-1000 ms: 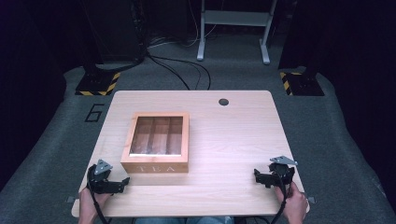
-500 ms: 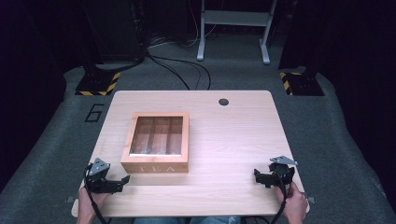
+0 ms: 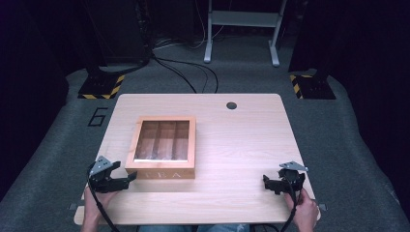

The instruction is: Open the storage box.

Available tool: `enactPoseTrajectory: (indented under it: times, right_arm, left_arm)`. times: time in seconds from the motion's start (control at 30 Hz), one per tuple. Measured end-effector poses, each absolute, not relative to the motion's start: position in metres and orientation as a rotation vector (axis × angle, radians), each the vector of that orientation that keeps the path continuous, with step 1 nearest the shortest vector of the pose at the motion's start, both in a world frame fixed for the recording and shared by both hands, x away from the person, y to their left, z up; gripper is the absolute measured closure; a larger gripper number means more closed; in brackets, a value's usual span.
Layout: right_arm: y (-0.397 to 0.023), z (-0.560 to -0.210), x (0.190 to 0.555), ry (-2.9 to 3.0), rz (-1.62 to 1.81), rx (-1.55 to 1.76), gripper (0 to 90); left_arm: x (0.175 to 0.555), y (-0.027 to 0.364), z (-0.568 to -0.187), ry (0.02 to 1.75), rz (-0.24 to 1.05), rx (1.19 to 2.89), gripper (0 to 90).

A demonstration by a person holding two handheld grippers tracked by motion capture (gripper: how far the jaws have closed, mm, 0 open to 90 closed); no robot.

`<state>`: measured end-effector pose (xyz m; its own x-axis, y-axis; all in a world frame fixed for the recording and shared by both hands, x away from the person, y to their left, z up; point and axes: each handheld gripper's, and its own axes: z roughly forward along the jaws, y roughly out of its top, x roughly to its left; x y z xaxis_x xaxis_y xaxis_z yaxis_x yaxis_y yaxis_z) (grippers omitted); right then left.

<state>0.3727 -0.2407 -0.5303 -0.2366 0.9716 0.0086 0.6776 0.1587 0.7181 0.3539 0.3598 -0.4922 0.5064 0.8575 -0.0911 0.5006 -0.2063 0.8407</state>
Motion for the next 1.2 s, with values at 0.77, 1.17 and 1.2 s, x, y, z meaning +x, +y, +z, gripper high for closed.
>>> enactPoseTrajectory:
  times: [0.77,1.17,1.2]
  right_arm:
    - [-0.240,-0.530,0.372,1.979,0.847,1.568,0.0]
    - [-0.240,-0.530,0.372,1.979,0.847,1.568,0.0]
    - [-0.240,-0.530,0.372,1.979,0.846,1.568,0.0]
  left_arm:
    - [0.349,0.364,-0.492,1.007,0.500,1.876,44.6]
    - [0.348,0.363,-0.485,0.994,0.545,1.845,44.6]
    - [0.348,0.363,-0.484,0.995,0.544,1.840,44.5]
